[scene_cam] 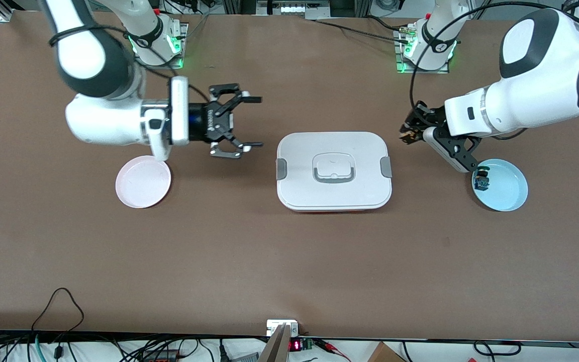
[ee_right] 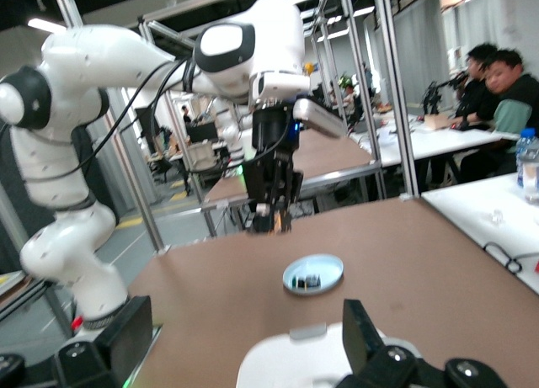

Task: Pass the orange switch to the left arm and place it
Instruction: 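Lower the switch onto the blue plate while the right gripper withdraws, then open the left gripper to release the switch on the blue plate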

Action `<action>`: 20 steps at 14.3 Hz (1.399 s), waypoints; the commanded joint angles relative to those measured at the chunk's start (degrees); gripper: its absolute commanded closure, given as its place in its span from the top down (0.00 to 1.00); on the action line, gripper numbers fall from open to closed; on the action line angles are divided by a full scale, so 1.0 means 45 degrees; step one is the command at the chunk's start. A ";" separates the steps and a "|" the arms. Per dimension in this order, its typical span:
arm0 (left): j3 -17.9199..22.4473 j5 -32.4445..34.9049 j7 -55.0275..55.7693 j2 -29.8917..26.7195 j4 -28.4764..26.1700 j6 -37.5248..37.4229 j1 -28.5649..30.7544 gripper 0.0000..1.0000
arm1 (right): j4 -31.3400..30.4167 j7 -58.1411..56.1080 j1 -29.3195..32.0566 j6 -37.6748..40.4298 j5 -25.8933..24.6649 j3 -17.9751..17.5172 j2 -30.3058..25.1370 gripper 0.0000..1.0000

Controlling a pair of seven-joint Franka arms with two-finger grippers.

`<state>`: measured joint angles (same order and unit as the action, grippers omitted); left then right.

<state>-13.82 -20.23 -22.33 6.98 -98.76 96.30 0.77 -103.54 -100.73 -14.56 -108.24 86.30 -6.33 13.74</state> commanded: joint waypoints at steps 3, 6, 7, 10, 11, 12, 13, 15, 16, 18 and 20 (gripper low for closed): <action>-0.0112 0.3707 -0.2530 0.0380 0.0053 -0.0247 0.0004 0.13 | -0.0331 0.2179 0.0695 0.2076 -0.3018 0.1054 -0.0299 1.00; -0.0034 0.4979 -0.4718 0.0849 0.0033 -0.0227 0.0217 0.13 | -0.0175 0.4624 0.0716 0.2666 -0.4506 0.1640 -0.0377 1.00; -0.0053 0.5506 -0.5266 0.0928 0.0014 -0.0189 0.0373 0.13 | -0.0175 0.5327 0.0716 0.2686 -0.4994 0.1758 -0.0377 1.00; -0.0034 0.6778 -0.7141 0.1240 -0.0123 -0.0110 0.0918 0.13 | 0.0000 0.8427 0.0716 0.2862 -0.6323 0.2051 -0.0397 1.00; -0.0053 0.7032 -0.7669 0.1280 -0.0181 -0.0072 0.1270 0.13 | 0.0078 0.9465 0.0716 0.2862 -0.6733 0.2052 -0.0397 1.00; -0.0054 0.7306 -0.8389 0.1435 -0.0182 0.0025 0.1621 0.13 | 0.0195 1.0519 0.0716 0.2882 -0.7259 0.2052 -0.0397 1.00; -0.0054 0.7753 -0.9267 0.1552 -0.0240 0.0433 0.1896 0.13 | 0.0235 1.1593 0.0735 0.2901 -0.7767 0.2071 -0.0397 1.00; -0.0054 0.8089 -1.0928 0.1767 -0.0765 0.1486 0.2772 0.12 | 0.0332 1.3548 0.0735 0.2843 -0.8763 0.2072 -0.0377 1.00; -0.0034 0.8109 -1.1690 0.1923 -0.1096 0.2149 0.3183 0.12 | 0.0430 1.4833 0.0716 0.2785 -0.9464 0.2072 -0.0377 1.00; -0.0015 0.8206 -1.3096 0.2526 -0.1528 0.3710 0.3984 0.12 | 0.0839 1.7042 0.0657 0.2803 -1.1084 0.2052 -0.0377 1.00; -0.0034 0.8887 -1.3766 0.3501 -0.1549 0.4516 0.4649 0.12 | 0.1269 1.8822 0.0618 0.2920 -1.2880 0.2052 -0.0397 1.00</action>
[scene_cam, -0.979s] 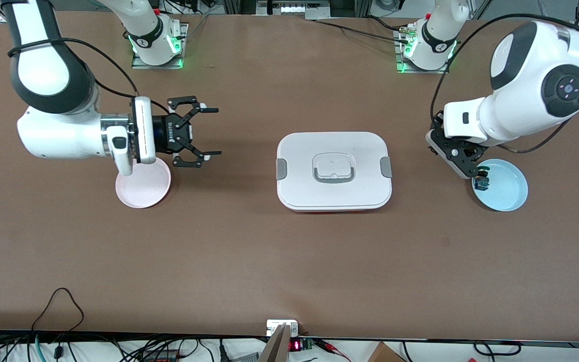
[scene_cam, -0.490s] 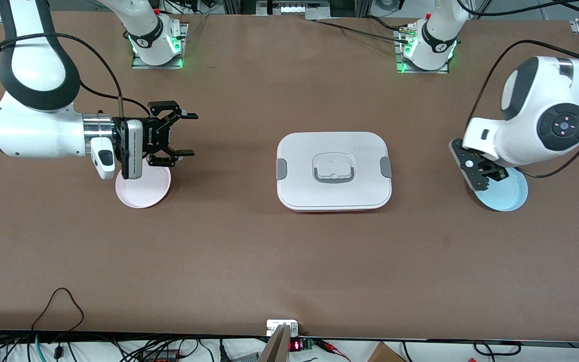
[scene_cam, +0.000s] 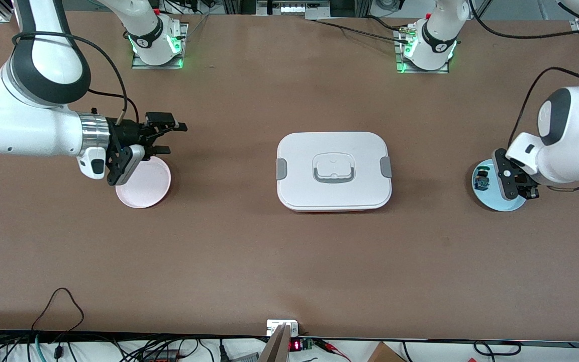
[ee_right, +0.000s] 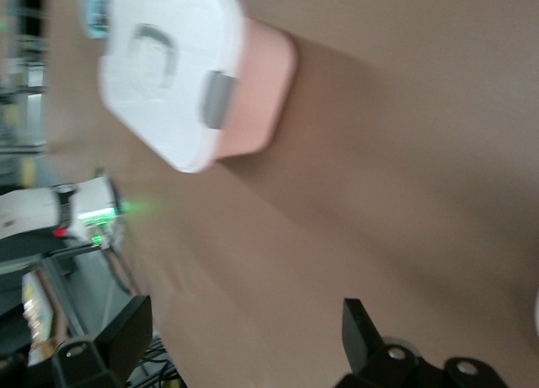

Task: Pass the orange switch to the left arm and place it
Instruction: 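Open the left gripper to release the switch on the blue plate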

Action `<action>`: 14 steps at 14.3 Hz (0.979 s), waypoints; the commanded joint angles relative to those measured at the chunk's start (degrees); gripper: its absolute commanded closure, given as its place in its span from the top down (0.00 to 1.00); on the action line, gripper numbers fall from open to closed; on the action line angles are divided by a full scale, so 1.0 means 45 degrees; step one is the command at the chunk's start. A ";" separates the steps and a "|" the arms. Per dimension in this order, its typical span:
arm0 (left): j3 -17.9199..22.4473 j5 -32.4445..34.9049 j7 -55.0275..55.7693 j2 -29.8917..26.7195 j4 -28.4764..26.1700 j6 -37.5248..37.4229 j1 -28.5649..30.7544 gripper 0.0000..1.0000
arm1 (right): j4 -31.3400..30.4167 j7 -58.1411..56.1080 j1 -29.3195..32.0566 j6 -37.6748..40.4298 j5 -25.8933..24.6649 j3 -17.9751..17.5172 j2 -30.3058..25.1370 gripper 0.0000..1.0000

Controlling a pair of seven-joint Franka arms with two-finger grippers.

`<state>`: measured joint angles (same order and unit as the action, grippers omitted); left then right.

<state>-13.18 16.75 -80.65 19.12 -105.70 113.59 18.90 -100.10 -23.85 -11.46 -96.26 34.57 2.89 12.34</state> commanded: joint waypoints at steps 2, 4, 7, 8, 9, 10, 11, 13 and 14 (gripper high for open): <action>-0.0197 0.1256 -0.0943 0.1705 -0.0006 0.1296 0.1323 0.11 | 0.0662 0.2834 -0.0050 0.0512 -0.3063 0.0003 -0.0086 1.00; -0.0178 0.1258 -0.1411 0.2389 -0.0006 0.2155 0.1639 0.11 | 0.0896 0.3889 -0.0050 0.0707 -0.5112 0.0003 -0.0144 1.00; -0.0178 0.1258 -0.1589 0.2744 -0.0026 0.2472 0.1952 0.11 | 0.1500 0.4167 0.0474 0.1430 -0.6602 0.0042 -0.0164 1.00; -0.0177 0.1258 -0.1589 0.2763 -0.0026 0.2472 0.1952 0.12 | 0.1793 0.4148 0.0612 0.1450 -0.7284 0.0042 -0.0164 1.00; -0.0177 0.1297 -0.1627 0.2899 -0.0026 0.2472 0.1952 0.12 | 0.1970 0.4147 0.0633 0.1451 -0.8045 0.0042 -0.0164 1.00; -0.0177 0.1297 -0.1647 0.3036 -0.0026 0.2472 0.1972 0.12 | 0.2185 0.4147 0.0633 0.1393 -0.8594 0.0042 -0.0164 1.00; -0.0177 0.1297 -0.1647 0.3153 -0.0026 0.2530 0.2011 0.12 | 0.2477 0.4109 0.0846 0.1450 -0.8812 0.0062 -0.0183 1.00; -0.0177 0.1297 -0.1647 0.3212 -0.0181 0.2686 0.2031 0.13 | 0.3160 0.3991 0.1568 0.1993 -0.8621 0.0100 -0.0164 1.00; -0.0177 0.1297 -0.1647 0.3193 -0.0279 0.2803 0.2031 0.13 | 0.3492 0.4049 0.1764 0.2539 -0.8580 0.0101 -0.0145 1.00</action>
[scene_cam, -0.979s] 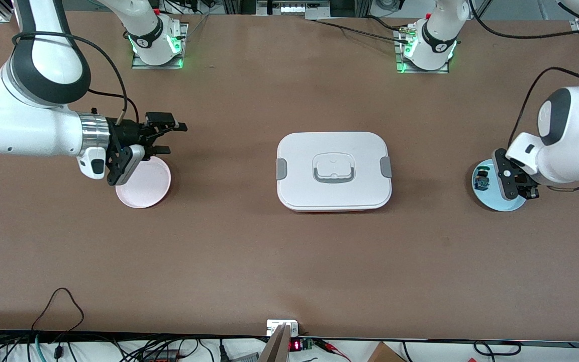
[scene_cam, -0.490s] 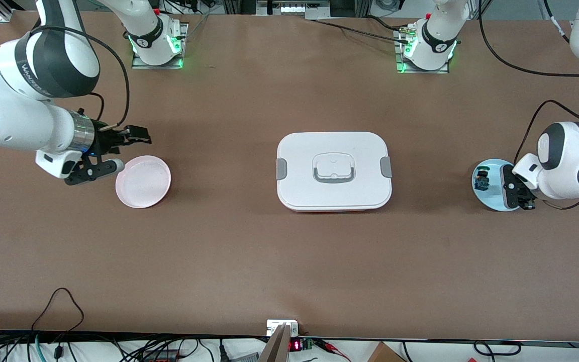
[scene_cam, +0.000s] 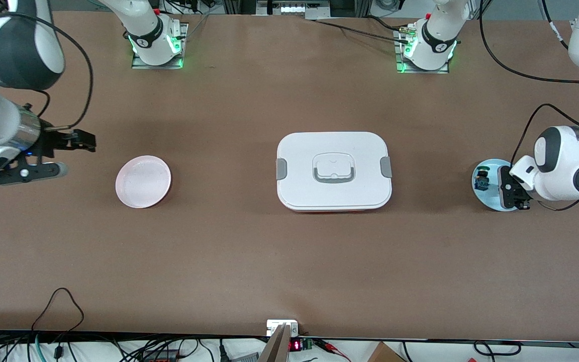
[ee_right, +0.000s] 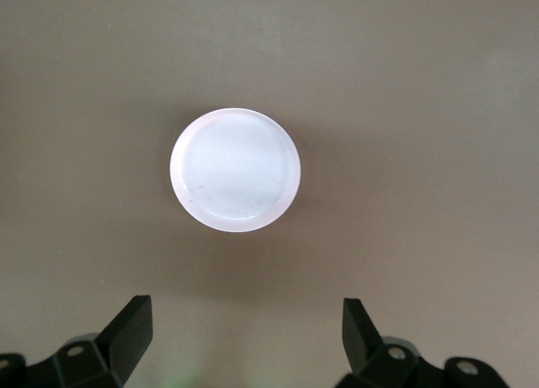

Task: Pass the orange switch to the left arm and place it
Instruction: 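Open the left gripper to release the switch on the blue plate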

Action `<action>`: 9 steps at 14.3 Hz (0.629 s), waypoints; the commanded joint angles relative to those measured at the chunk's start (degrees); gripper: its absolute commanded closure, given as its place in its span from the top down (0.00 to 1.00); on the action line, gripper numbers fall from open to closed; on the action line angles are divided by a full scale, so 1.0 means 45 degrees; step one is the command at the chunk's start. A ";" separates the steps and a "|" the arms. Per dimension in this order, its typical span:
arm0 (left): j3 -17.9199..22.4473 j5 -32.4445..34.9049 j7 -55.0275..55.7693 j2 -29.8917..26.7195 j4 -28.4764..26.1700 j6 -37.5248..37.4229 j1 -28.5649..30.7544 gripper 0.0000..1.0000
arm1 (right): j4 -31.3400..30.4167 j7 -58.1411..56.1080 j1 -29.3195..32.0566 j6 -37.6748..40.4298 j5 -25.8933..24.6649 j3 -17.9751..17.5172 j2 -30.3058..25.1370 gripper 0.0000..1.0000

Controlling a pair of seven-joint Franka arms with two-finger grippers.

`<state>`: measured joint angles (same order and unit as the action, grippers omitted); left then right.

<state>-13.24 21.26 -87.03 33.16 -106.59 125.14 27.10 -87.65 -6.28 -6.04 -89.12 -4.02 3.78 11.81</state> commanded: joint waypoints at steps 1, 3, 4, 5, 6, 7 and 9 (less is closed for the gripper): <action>-0.0164 0.0294 -0.0229 0.0072 -0.0083 0.0276 0.0208 0.15 | 0.1173 0.0204 0.0618 0.1246 -0.0024 -0.0098 -0.0027 1.00; -0.0183 0.0256 -0.0075 0.0092 -0.0334 0.0761 0.0556 0.37 | 0.1529 0.0282 0.0677 0.1347 -0.0025 -0.0060 -0.0047 1.00; -0.0338 0.0255 -0.0073 0.0034 -0.0453 0.1152 0.1043 0.59 | 0.1529 0.0592 0.0697 0.1463 -0.0005 -0.0040 -0.0047 1.00; -0.0359 0.0255 -0.0093 0.0014 -0.0434 0.1175 0.1086 0.78 | 0.1510 0.0982 0.0755 0.1484 0.0208 -0.0020 -0.0066 1.00; -0.0359 0.0255 -0.0131 -0.0006 -0.0434 0.1175 0.1087 1.00 | 0.1471 0.1160 0.0852 0.1484 0.0616 -0.0020 -0.0105 1.00; -0.0378 0.0255 -0.0170 -0.0025 -0.0434 0.1156 0.1087 1.00 | 0.1200 0.1162 0.0892 0.1290 0.0871 0.0018 -0.0376 1.00; -0.0553 0.0255 -0.0132 -0.0219 -0.0434 0.1059 0.1067 1.00 | 0.0149 0.1162 0.0873 0.0415 0.0874 0.0019 -0.0806 1.00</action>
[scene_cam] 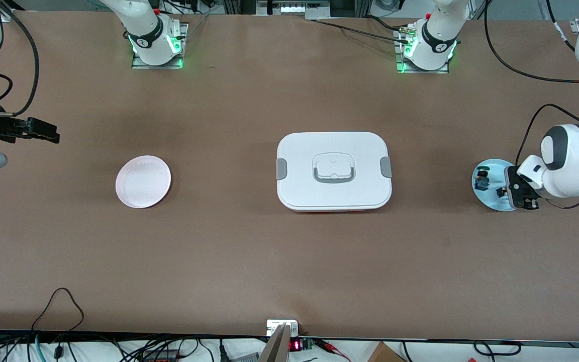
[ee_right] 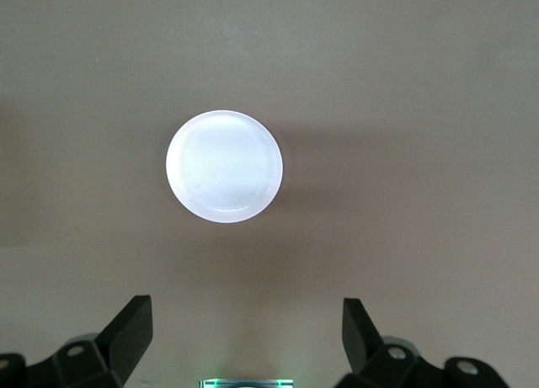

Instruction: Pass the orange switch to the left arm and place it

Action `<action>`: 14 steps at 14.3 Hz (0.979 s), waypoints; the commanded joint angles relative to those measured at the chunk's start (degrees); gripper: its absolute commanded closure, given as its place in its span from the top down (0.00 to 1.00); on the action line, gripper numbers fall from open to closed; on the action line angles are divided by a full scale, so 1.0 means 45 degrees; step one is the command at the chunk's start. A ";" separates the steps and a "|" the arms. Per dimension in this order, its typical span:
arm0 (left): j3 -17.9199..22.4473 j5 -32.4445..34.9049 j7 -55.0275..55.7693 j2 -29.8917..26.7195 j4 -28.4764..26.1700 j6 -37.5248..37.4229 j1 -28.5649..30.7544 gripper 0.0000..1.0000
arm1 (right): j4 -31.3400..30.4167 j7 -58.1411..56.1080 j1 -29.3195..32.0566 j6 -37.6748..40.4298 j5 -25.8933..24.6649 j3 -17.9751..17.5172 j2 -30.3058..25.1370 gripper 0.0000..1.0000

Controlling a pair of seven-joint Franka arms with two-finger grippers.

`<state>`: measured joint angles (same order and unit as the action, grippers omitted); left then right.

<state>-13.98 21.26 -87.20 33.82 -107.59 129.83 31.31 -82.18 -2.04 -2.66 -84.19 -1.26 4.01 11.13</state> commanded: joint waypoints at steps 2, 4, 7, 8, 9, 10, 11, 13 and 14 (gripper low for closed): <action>-0.0761 0.0197 0.0197 -0.0814 -0.0037 -0.1303 0.0132 1.00 | -0.1833 0.0199 0.0123 -0.1328 0.0260 -0.0031 -0.0968 1.00; -0.1344 0.0138 0.0976 -0.1439 0.0022 -0.2459 0.0150 1.00 | -0.1972 0.0005 0.0142 -0.1505 0.0183 -0.0031 -0.0969 1.00; -0.2085 0.0060 0.3122 -0.1891 0.0838 -0.4428 0.0131 1.00 | -0.1777 -0.0425 0.0142 -0.1292 0.0084 -0.0031 -0.0969 1.00; -0.2360 0.0021 0.3825 -0.1911 0.1365 -0.5384 0.0151 1.00 | -0.1719 -0.0368 0.0162 -0.1175 0.0123 -0.0011 -0.0969 1.00; -0.2576 0.0001 0.4702 -0.1892 0.2009 -0.6380 0.0131 1.00 | -0.1680 -0.0270 0.0181 -0.0981 0.0143 0.0027 -0.0969 1.00; -0.3061 -0.0115 0.5581 -0.1911 0.2421 -0.7163 0.0131 1.00 | -0.1563 -0.0231 0.0181 -0.0805 0.0201 0.0067 -0.0988 1.00; -0.3453 -0.0135 0.6595 -0.1911 0.2831 -0.7790 0.0131 1.00 | -0.1311 -0.0230 0.0181 -0.0552 0.0240 0.0067 -0.0988 1.00; -0.4039 -0.0155 0.8645 -0.1891 0.3516 -0.8690 0.0092 1.00 | -0.1152 -0.0211 0.0162 -0.0412 0.0260 0.0067 -0.0988 1.00; -0.4391 -0.0155 0.9662 -0.1891 0.3790 -0.9100 0.0112 1.00 | -0.1133 -0.0230 0.0162 -0.0412 0.0260 0.0067 -0.0988 1.00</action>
<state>-30.85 21.19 -51.72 24.76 -94.03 93.10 31.35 -87.87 -2.73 -2.33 -87.23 -0.95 4.41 7.34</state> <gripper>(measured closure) 0.000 0.000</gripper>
